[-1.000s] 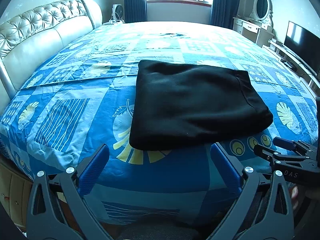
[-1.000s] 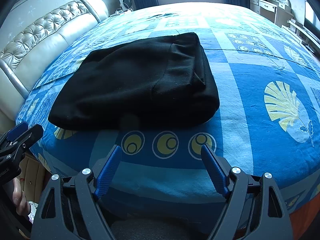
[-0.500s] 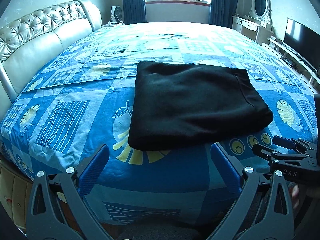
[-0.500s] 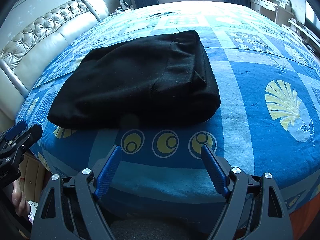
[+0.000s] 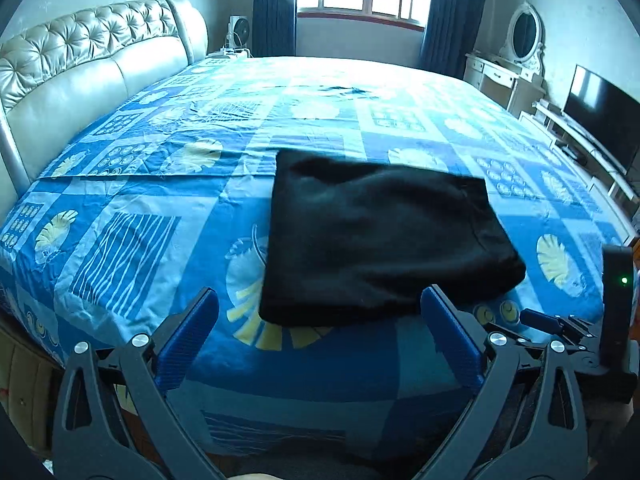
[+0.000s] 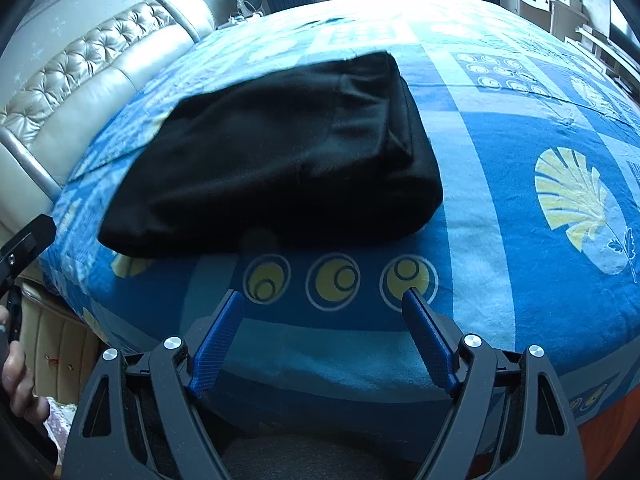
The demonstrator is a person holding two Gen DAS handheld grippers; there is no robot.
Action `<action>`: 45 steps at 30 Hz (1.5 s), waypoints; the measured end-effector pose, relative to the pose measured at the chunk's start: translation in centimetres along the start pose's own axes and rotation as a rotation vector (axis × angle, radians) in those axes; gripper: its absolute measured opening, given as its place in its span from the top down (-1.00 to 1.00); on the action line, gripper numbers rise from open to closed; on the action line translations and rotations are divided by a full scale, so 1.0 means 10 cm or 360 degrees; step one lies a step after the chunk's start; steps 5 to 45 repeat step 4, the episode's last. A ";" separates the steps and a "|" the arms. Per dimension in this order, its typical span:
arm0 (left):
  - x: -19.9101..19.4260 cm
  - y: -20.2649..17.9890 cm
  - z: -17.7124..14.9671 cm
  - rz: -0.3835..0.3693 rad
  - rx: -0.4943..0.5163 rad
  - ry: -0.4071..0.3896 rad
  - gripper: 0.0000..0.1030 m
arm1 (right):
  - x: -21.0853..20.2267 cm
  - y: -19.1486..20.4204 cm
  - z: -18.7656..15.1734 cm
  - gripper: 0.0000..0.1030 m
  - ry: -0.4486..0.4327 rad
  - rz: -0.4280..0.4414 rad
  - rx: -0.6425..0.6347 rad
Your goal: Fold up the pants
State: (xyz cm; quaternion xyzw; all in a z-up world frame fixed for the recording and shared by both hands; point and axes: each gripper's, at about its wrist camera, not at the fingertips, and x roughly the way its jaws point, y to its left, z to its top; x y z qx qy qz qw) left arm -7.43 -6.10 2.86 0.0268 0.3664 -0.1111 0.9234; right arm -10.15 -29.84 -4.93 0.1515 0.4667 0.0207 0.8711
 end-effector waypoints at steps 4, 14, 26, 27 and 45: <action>0.21 0.48 0.36 0.0166 -0.0059 -0.0095 -0.96 | -0.25 -0.14 0.47 -0.64 -0.0151 0.0068 0.0016; 0.21 0.48 0.36 0.0166 -0.0059 -0.0095 -0.96 | -0.25 -0.14 0.47 -0.64 -0.0151 0.0068 0.0016; 0.21 0.48 0.36 0.0166 -0.0059 -0.0095 -0.96 | -0.25 -0.14 0.47 -0.64 -0.0151 0.0068 0.0016; 0.21 0.48 0.36 0.0166 -0.0059 -0.0095 -0.96 | -0.25 -0.14 0.47 -0.64 -0.0151 0.0068 0.0016; 0.21 0.48 0.36 0.0166 -0.0059 -0.0095 -0.96 | -0.25 -0.14 0.47 -0.64 -0.0151 0.0068 0.0016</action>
